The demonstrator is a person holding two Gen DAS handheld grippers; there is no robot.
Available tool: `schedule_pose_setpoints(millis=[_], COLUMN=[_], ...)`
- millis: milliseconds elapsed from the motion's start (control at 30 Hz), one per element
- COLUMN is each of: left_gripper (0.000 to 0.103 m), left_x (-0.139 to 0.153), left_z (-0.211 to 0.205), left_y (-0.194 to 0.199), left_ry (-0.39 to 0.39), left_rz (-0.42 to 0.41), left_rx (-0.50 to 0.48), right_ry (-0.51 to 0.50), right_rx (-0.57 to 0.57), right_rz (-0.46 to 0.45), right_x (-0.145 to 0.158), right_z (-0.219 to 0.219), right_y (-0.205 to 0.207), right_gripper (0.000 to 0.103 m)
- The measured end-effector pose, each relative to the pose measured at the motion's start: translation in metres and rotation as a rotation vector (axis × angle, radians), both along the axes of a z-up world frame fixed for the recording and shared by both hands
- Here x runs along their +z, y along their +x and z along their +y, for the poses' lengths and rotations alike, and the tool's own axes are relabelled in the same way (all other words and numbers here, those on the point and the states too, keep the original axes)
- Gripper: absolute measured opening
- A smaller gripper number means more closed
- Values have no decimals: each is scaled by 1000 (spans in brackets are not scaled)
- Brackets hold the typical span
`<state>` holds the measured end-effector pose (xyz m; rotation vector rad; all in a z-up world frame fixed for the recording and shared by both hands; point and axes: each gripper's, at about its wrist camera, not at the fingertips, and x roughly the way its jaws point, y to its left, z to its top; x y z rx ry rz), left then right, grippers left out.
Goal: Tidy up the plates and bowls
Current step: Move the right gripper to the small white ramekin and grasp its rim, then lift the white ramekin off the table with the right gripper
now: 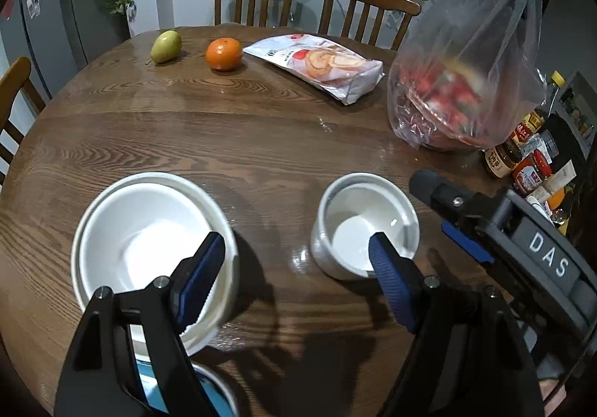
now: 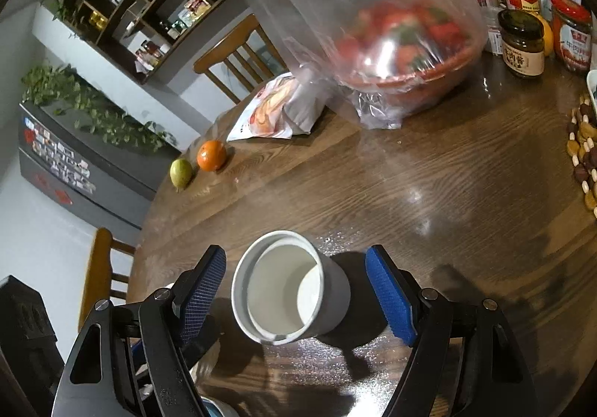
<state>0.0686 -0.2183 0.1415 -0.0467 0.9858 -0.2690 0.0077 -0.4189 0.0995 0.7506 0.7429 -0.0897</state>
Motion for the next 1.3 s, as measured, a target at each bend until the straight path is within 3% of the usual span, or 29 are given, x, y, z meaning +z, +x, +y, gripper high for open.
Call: schedule_pose_setpoints(millis=[200, 667, 933, 1133, 1300], left_gripper=[79, 77, 70, 64, 53], left_x=[-15, -18, -18, -19, -24], left_z=[-9, -9, -10, -8, -12], left_y=[6, 5, 3, 4, 3], left_ry=[-11, -15, -19, -40, -43], left_rz=[39, 25, 18, 20, 30], left_rx=[-4, -16, -27, -28, -38], right_ry=[-15, -46, -71, -77, -75], right_rx=[10, 30, 41, 45, 44], right_rz=[27, 54, 49, 34, 54], right_x=[-6, -13, -11, -11, -14], right_z=[4, 13, 18, 17, 16], right_y=[6, 15, 15, 14, 14], right_gripper=[79, 78, 64, 61, 48])
